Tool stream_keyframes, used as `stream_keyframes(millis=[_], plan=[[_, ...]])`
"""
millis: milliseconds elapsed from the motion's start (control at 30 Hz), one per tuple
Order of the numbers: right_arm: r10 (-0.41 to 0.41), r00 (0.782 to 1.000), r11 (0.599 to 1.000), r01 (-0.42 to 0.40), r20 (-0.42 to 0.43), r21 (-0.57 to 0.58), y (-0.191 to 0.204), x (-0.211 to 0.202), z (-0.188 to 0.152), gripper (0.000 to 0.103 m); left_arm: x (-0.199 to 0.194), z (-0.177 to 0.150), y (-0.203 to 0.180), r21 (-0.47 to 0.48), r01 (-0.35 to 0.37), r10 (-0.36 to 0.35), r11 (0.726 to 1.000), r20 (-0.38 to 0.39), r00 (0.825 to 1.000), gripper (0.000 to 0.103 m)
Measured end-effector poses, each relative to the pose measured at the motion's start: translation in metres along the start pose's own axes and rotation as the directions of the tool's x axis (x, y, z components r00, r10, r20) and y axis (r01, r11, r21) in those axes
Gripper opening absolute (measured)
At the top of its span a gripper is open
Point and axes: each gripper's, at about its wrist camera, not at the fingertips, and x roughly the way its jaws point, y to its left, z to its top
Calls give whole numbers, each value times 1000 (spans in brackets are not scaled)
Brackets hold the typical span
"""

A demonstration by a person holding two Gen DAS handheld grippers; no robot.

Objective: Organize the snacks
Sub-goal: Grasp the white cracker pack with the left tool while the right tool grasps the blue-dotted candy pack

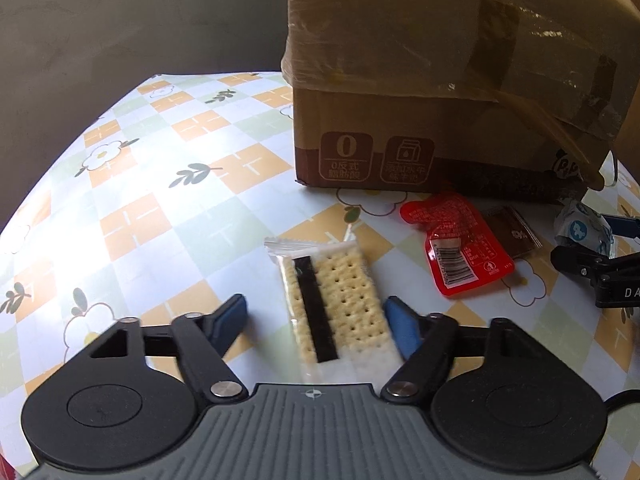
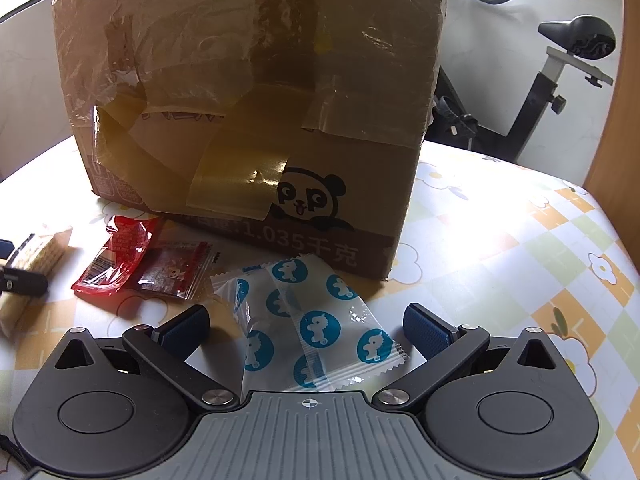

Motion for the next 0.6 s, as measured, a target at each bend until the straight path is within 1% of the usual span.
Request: stream_keyframes(millis=[33,67,133,233,333,400,567,600], plan=[[3,1000,1000,-3,2,0,0,0,0,103,-1,1,2,-1,3,-3,1000,6,1000,53],[6,1000,1000,-6,3,-1,-1,0,0,103,-1,1,3,-4,7,-7,1000,8,1000,52],[11,1000,1000,-11,11,6,-3,-2,-1,102,-1,0,5,-6,16,-16,1000,19,1000,51],[29,999,1000,-29,34,5,-4,-6,-3,89,-2,-3,3,-4,12,-12,1000,35,999,51],[26,999,1000,-26,43,-7,-3,-9,-5,82,-3,-6,1,3,13,-13,1000,53,999,51],[28,999,999,-27,43,-17,-1,-8,-5,81,-2,-6,1,4,16,-16,1000,59,998,51],[30,998,999,-28,52,-20,0,-11,-7,73,-2,-6,2,-1,24,-24,1000,66,998,51],[38,998,999,-37,58,-25,1,-11,-7,63,-2,-6,3,-6,28,-28,1000,65,997,50]])
